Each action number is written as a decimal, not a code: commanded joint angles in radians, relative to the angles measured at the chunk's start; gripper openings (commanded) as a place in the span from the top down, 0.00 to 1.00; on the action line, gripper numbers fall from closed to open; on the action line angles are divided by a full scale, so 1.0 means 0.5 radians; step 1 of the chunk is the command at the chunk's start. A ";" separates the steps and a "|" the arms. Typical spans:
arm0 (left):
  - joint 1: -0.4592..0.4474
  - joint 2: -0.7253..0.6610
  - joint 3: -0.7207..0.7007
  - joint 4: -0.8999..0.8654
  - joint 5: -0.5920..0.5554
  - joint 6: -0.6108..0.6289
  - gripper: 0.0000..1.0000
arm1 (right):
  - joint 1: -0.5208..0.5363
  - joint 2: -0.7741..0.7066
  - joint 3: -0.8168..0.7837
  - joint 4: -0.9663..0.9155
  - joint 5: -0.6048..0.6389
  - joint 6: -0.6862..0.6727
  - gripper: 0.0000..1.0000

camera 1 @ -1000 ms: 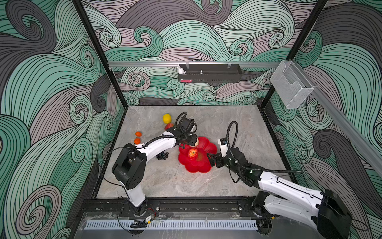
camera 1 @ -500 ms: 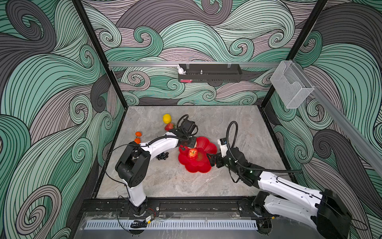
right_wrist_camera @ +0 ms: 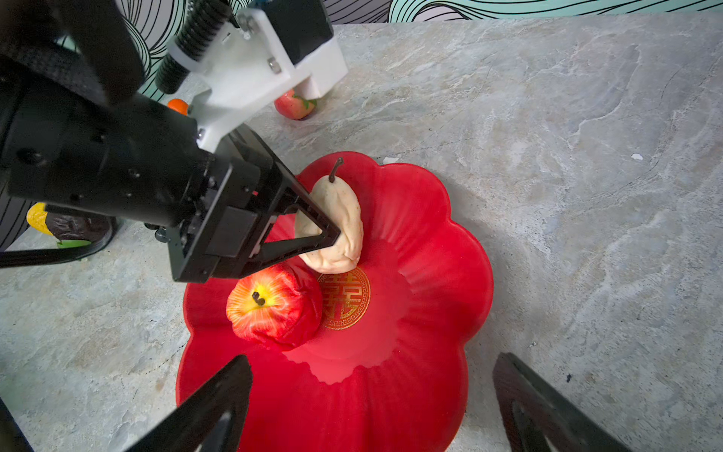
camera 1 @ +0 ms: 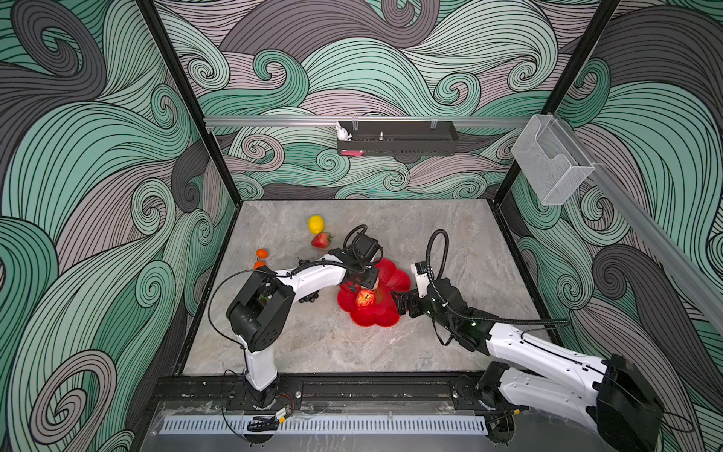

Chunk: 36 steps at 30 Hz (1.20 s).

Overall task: Arrange fruit in a fruit bowl
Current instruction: Place the fruit in the fruit bowl.

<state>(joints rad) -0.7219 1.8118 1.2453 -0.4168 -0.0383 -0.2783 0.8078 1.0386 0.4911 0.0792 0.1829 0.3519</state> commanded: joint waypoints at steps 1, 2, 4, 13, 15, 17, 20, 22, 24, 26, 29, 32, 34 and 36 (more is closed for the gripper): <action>-0.019 0.059 0.050 -0.028 -0.068 0.044 0.56 | -0.013 0.005 0.001 0.032 0.007 0.011 0.03; -0.023 0.058 0.048 -0.026 -0.089 0.055 0.56 | -0.014 0.006 -0.002 0.032 0.005 0.010 0.03; -0.029 0.060 0.039 -0.029 -0.127 0.076 0.54 | -0.016 0.011 0.000 0.037 0.005 0.011 0.03; -0.029 0.029 0.009 0.027 -0.083 0.060 0.41 | -0.020 0.031 0.004 0.042 -0.002 0.014 0.03; -0.029 0.036 0.023 0.024 -0.074 0.051 0.41 | -0.019 0.031 0.003 0.040 -0.001 0.012 0.03; -0.029 0.040 0.031 0.024 -0.074 0.047 0.39 | -0.021 0.030 0.002 0.038 0.002 0.017 0.03; -0.029 0.050 0.043 0.015 -0.090 0.025 0.37 | -0.022 0.034 0.004 0.038 0.002 0.016 0.03; -0.029 0.051 0.046 0.014 -0.092 0.017 0.34 | -0.023 0.038 0.006 0.041 0.000 0.016 0.03; -0.029 0.046 0.047 0.016 -0.092 0.015 0.32 | -0.022 0.044 0.008 0.041 -0.001 0.020 0.03; -0.029 0.041 0.044 0.021 -0.086 0.011 0.31 | -0.025 0.048 0.008 0.041 -0.003 0.020 0.03; -0.029 0.033 0.041 0.024 -0.080 0.008 0.28 | -0.024 0.052 0.006 0.042 -0.001 0.020 0.03; -0.029 0.015 0.037 0.027 -0.074 0.008 0.26 | -0.023 0.055 0.011 0.043 -0.004 0.018 0.03; -0.029 0.010 0.037 0.027 -0.071 0.008 0.25 | -0.023 0.058 0.009 0.045 -0.001 0.019 0.03; -0.029 -0.003 0.033 0.028 -0.062 0.010 0.23 | -0.025 0.058 0.010 0.045 -0.002 0.018 0.03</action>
<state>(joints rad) -0.7319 1.8168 1.2461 -0.4034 -0.0746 -0.2626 0.8028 1.0626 0.4911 0.0864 0.1825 0.3527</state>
